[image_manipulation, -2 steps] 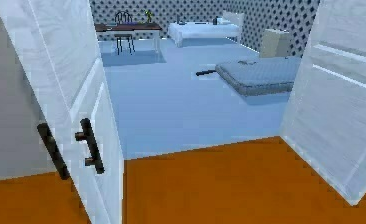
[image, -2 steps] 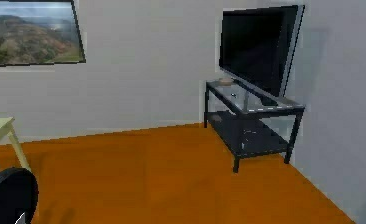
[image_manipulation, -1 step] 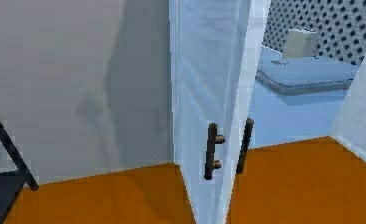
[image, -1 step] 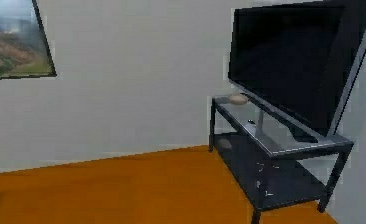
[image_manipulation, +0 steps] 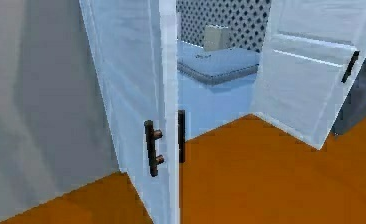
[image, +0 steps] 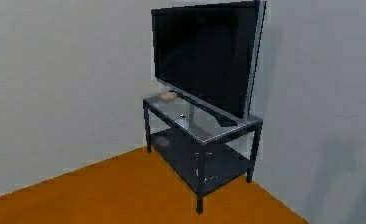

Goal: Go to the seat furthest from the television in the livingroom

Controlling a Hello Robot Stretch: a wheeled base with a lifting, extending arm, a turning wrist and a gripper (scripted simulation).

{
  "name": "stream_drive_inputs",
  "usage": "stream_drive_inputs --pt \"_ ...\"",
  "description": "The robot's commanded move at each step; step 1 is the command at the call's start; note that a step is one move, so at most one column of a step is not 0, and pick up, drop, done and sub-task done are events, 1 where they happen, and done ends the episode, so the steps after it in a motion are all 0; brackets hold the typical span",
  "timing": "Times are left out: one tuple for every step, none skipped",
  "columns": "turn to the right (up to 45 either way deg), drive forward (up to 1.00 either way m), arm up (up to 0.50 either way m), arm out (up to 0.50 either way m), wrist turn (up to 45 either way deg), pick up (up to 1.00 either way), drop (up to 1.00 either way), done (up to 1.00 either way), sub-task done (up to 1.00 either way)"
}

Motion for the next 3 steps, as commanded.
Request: stream_drive_inputs --pt "0.0 0.55 0.00 0.00 0.0 0.00 0.00 0.00 0.00" --pt "45.0 0.00 0.00 0.00 0.0 0.00 0.00 0.00 0.00" --pt "45.0 0.00 0.00 0.00 0.0 0.00 0.00 0.00 0.00"
